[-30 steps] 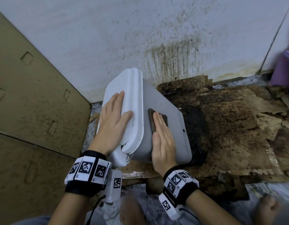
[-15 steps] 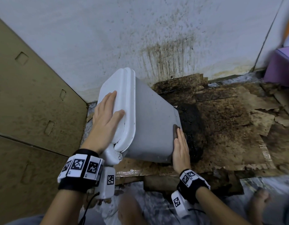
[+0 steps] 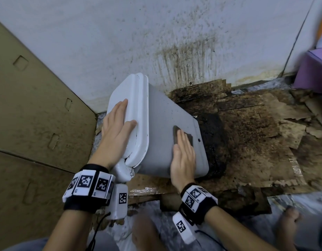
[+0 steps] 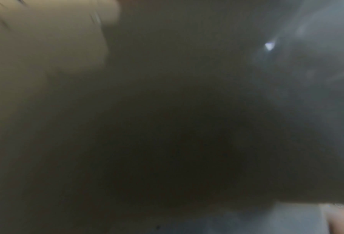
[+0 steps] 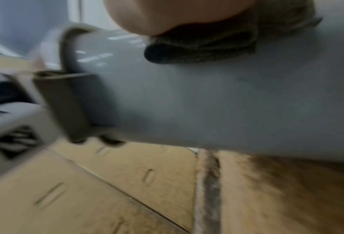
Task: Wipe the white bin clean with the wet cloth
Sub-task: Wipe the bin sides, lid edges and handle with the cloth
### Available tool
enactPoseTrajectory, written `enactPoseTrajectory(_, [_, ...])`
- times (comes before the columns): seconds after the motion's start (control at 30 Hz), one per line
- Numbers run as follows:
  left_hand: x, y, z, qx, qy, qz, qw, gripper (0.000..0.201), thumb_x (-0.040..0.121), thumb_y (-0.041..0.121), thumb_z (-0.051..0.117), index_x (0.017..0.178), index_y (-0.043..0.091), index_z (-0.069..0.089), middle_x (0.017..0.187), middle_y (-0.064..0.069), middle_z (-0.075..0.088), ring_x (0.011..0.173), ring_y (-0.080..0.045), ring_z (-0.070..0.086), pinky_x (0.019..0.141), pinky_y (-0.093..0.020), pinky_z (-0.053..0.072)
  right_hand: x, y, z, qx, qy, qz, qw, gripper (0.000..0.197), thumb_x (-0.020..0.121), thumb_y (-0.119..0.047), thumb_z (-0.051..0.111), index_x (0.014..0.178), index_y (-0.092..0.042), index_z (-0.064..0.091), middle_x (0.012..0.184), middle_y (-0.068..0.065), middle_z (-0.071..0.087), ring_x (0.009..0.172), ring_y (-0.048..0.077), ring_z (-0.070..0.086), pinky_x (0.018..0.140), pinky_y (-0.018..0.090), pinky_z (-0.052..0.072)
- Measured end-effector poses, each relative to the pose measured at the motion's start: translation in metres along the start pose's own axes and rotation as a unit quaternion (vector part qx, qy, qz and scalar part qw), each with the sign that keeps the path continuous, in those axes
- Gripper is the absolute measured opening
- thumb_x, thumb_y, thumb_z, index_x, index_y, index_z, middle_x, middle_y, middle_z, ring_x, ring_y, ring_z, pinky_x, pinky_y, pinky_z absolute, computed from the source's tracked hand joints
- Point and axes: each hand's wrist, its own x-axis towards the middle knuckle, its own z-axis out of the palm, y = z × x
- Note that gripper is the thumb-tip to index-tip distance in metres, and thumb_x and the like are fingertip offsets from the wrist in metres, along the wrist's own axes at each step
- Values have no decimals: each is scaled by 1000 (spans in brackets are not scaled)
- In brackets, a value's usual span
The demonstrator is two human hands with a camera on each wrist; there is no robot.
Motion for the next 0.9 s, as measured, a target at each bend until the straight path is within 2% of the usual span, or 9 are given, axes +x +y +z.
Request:
enactPoseTrajectory(0.1, [0,0,1,5,3,2,1000,71,93,47,33,162,34,17,166,16,18,148,3,8,127,-40,8,3,-37,3,0,-46,-56,997,67,99,-47,6,161,-24,16,167,-15,12,152,-6,4,124,24,2])
enactPoseTrajectory(0.17, [0,0,1,7,2,3,1000,72,93,49,33,162,34,16,166,16,17,147,3,8,127,-41,9,5,-45,2,5,-69,-84,994,64,101,-44,8,161,-25,14,168,-16,10,152,-6,3,125,26,3])
enactPoseTrajectory(0.3, [-1,-1,0,9,1,9,1000,78,89,58,31,162,35,16,165,19,17,147,3,8,127,-43,11,9,-30,-10,-5,-85,-136,987,56,105,-36,17,161,-27,17,168,-16,13,153,-1,9,126,38,13])
enactPoseTrajectory(0.4, [-2,1,1,2,-1,16,1000,78,90,60,33,162,37,17,165,20,16,148,4,7,127,-44,10,13,-11,-17,3,-74,-144,987,55,106,-33,20,160,-26,21,167,-14,18,153,3,15,125,42,19])
enactPoseTrajectory(0.5, [-2,1,1,1,-1,19,1000,75,92,58,35,162,37,18,165,21,16,149,4,6,127,-46,9,13,16,-21,-3,-60,-117,991,55,106,-37,17,160,-27,23,167,-14,19,154,4,15,126,41,19])
enactPoseTrajectory(0.63, [-3,-3,-1,-12,1,11,1000,73,92,56,36,161,38,19,164,22,18,149,4,6,127,-47,10,12,54,-26,-18,-70,-28,997,60,103,-47,7,160,-32,17,167,-19,12,153,-2,4,127,42,12])
enactPoseTrajectory(0.7, [-3,-4,-1,-13,4,10,1000,72,93,53,37,161,38,20,164,22,19,149,4,6,127,-47,9,13,64,-28,-19,-73,4,997,60,103,-47,6,160,-32,16,167,-19,10,153,-2,1,128,40,8])
enactPoseTrajectory(0.77, [-3,-3,-1,-14,6,12,1000,71,93,52,38,161,38,20,164,22,19,149,5,6,127,-46,9,13,68,-29,-21,-71,24,997,58,104,-43,9,160,-30,16,167,-18,10,153,-2,1,127,35,5])
enactPoseTrajectory(0.9, [-3,0,1,2,1,15,1000,70,95,51,37,161,37,19,164,21,18,148,5,7,127,-45,9,12,60,-25,-13,-55,72,996,60,101,-41,11,160,-30,19,167,-13,14,153,-1,5,122,16,-3])
